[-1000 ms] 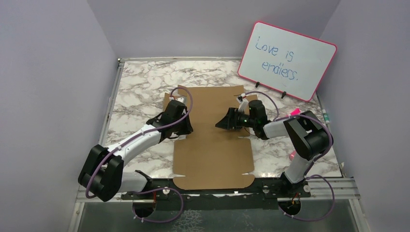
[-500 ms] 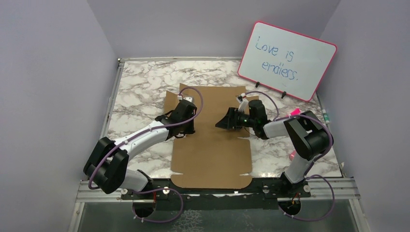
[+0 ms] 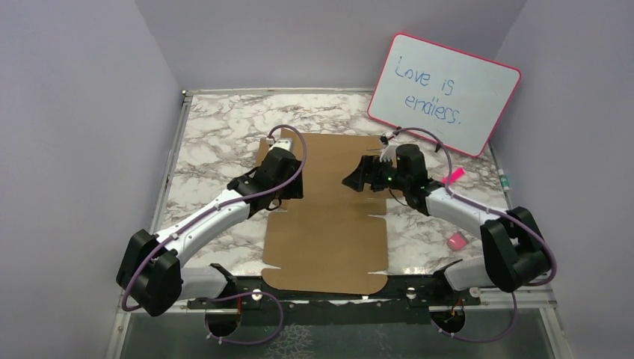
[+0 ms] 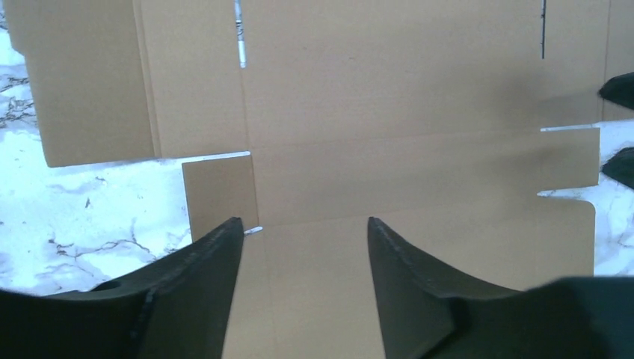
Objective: Fold the paper box
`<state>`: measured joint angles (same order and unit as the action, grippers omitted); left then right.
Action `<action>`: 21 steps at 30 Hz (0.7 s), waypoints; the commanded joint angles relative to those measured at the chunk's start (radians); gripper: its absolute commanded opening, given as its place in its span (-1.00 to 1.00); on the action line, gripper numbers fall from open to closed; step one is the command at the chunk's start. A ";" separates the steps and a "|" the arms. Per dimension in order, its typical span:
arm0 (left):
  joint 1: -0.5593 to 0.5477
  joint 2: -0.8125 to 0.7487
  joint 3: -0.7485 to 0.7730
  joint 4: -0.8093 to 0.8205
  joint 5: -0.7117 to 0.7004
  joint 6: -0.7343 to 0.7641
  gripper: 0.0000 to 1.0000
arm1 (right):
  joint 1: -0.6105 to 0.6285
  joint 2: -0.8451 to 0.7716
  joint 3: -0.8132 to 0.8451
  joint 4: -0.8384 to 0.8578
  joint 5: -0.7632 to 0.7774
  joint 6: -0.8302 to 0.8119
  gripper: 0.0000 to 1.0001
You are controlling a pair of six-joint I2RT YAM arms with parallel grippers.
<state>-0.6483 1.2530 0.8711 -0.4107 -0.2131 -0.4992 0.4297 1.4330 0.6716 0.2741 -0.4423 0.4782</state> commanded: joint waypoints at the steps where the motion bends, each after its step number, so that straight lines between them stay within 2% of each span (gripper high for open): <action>1: -0.001 0.024 0.027 0.062 0.083 0.032 0.36 | -0.016 -0.105 -0.001 -0.204 0.175 -0.066 0.95; 5: 0.001 0.092 0.039 0.116 0.161 0.051 0.53 | -0.034 -0.196 -0.046 -0.323 0.270 -0.068 1.00; 11: 0.013 0.218 0.035 0.219 0.289 0.044 0.71 | -0.081 -0.275 -0.110 -0.411 0.302 -0.037 1.00; 15: 0.019 0.273 0.016 0.290 0.346 0.018 0.75 | -0.117 -0.280 -0.154 -0.406 0.273 -0.005 0.96; 21: 0.024 0.332 -0.008 0.335 0.392 0.001 0.77 | -0.156 -0.242 -0.210 -0.315 0.188 0.037 0.74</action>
<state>-0.6338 1.5539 0.8799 -0.1528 0.1062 -0.4801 0.2897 1.1713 0.4877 -0.0940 -0.2016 0.4740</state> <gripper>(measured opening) 0.883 0.895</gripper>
